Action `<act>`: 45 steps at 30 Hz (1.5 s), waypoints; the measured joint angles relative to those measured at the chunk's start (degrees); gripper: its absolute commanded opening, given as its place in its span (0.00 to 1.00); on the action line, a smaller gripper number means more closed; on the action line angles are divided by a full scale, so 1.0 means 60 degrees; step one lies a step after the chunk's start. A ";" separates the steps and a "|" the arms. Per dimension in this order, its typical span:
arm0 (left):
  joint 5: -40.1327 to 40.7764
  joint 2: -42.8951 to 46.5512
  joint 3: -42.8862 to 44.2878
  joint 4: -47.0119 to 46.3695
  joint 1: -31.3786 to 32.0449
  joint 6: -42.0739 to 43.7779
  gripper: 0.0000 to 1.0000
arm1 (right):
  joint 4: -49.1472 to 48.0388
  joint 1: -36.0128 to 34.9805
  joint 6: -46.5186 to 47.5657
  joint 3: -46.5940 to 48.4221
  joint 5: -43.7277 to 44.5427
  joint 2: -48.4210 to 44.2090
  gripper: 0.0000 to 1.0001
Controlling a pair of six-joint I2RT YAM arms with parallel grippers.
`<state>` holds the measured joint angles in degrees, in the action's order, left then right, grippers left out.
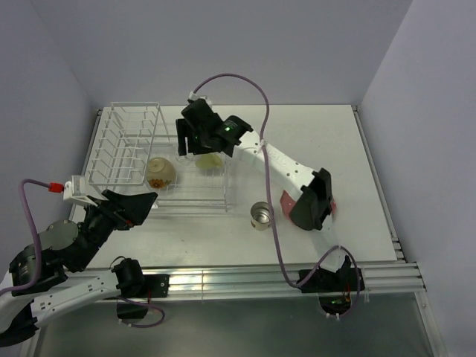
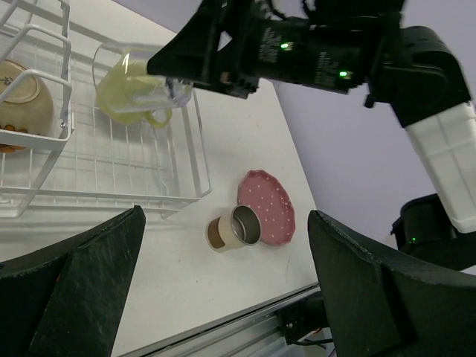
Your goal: Load the mixed dishes into the dish rack
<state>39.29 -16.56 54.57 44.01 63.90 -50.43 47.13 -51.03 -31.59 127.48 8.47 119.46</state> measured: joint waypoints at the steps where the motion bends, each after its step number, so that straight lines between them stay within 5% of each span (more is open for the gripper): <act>1: 0.0004 0.0000 0.0000 0.0004 0.0000 0.0025 0.97 | 0.0288 -0.0007 0.0033 0.0273 0.0131 0.0361 0.00; 28: -0.0069 0.0113 -0.0164 0.0007 0.0000 0.0062 0.95 | 0.1439 -0.0288 -0.0051 0.1545 0.0514 0.2492 0.02; 37: -0.0073 0.0026 -0.0310 -0.0011 0.0000 0.0066 0.96 | 0.1424 -0.0361 -0.0073 0.1825 0.0710 0.2688 0.31; 45: -0.0073 -0.0084 -0.0328 -0.0047 0.0000 0.0069 0.96 | 0.1424 -0.0437 -0.0033 0.1829 0.0954 0.2688 0.79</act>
<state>38.85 -17.06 52.60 43.72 63.90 -50.02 55.68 -53.65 -31.79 138.45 14.20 135.59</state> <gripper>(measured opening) 0.959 0.745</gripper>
